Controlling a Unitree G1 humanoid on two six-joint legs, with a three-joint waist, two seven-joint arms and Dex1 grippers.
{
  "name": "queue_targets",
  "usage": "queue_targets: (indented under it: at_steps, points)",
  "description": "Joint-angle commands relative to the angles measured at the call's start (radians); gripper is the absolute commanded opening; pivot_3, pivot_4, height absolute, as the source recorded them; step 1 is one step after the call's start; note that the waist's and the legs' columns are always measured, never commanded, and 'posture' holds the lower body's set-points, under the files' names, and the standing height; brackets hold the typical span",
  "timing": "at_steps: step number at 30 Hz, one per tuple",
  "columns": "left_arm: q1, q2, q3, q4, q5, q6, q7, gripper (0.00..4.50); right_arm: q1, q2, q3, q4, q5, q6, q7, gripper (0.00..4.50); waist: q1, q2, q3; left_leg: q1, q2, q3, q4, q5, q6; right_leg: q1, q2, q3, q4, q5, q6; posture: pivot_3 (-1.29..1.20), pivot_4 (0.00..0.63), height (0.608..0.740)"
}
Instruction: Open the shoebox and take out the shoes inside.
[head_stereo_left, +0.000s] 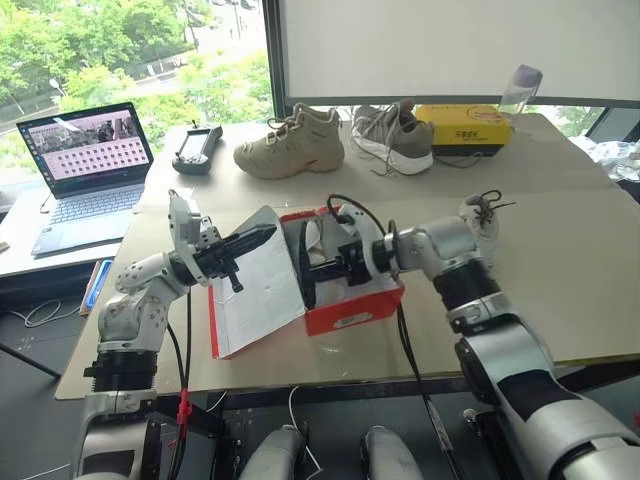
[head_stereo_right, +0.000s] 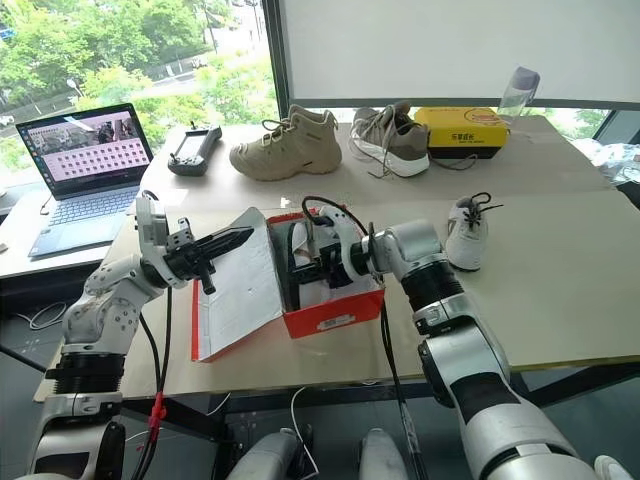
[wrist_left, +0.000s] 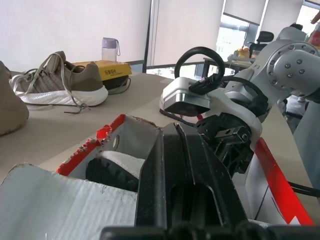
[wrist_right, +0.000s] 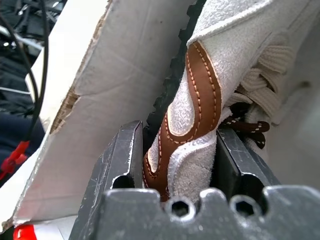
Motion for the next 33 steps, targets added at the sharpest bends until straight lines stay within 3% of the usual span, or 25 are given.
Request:
queue_targets:
  at_steps: [1, 13, 18, 25, 30, 33]
  points:
    - [-0.022, 0.004, -0.002, -0.007, 0.001, -0.014, -0.004, 0.0, -0.023, -0.029, -0.077, -0.138, 0.041, 0.068, -0.024, 1.9, 0.0, 0.0, 0.0, -0.001, 0.0, 0.0, 0.0, 0.0, 0.0, -0.001, 0.0, 0.0, 0.0, 0.0, 0.0, 0.0, 0.15, 0.732]
    - [-0.037, -0.004, -0.015, 0.024, 0.012, -0.029, -0.012, 0.0, -0.047, -0.047, -0.374, -0.293, 0.163, 0.237, -0.144, 1.9, -0.001, 0.0, 0.0, -0.001, 0.001, 0.0, -0.001, 0.0, 0.0, -0.001, 0.0, 0.0, 0.0, 0.0, 0.0, 0.0, 0.15, 0.732]
    - [-0.039, -0.006, -0.017, 0.031, 0.018, -0.035, -0.017, 0.0, -0.122, -0.159, -0.504, -0.226, 0.072, 0.106, -0.31, 1.9, 0.006, 0.0, 0.0, -0.003, 0.0, 0.0, -0.001, 0.0, 0.0, -0.002, -0.001, 0.0, -0.001, 0.0, 0.0, 0.0, 0.15, 0.732]
    - [-0.03, -0.008, -0.019, 0.031, 0.022, -0.037, -0.02, 0.0, -0.067, -0.386, -0.347, -0.203, -0.208, -0.093, -0.509, 1.9, 0.021, 0.0, 0.0, -0.006, 0.0, 0.002, -0.001, 0.0, 0.0, -0.004, -0.003, -0.001, -0.003, 0.0, 0.0, 0.0, 0.15, 0.732]
    - [-0.033, -0.009, -0.023, 0.034, 0.022, -0.034, -0.023, 0.0, 0.011, -0.487, -0.178, -0.069, -0.387, -0.178, -0.551, 1.9, 0.016, 0.0, 0.0, -0.007, 0.0, 0.004, -0.001, 0.0, 0.001, -0.006, -0.005, -0.001, -0.002, -0.001, -0.001, 0.0, 0.15, 0.732]
    - [-0.033, -0.011, -0.026, 0.035, 0.023, -0.036, -0.024, 0.0, 0.027, -0.497, -0.152, 0.023, -0.429, -0.22, -0.561, 1.9, 0.017, 0.0, 0.001, -0.007, 0.0, 0.004, 0.0, 0.0, 0.001, -0.004, -0.006, -0.002, -0.002, 0.0, 0.0, 0.0, 0.15, 0.732]
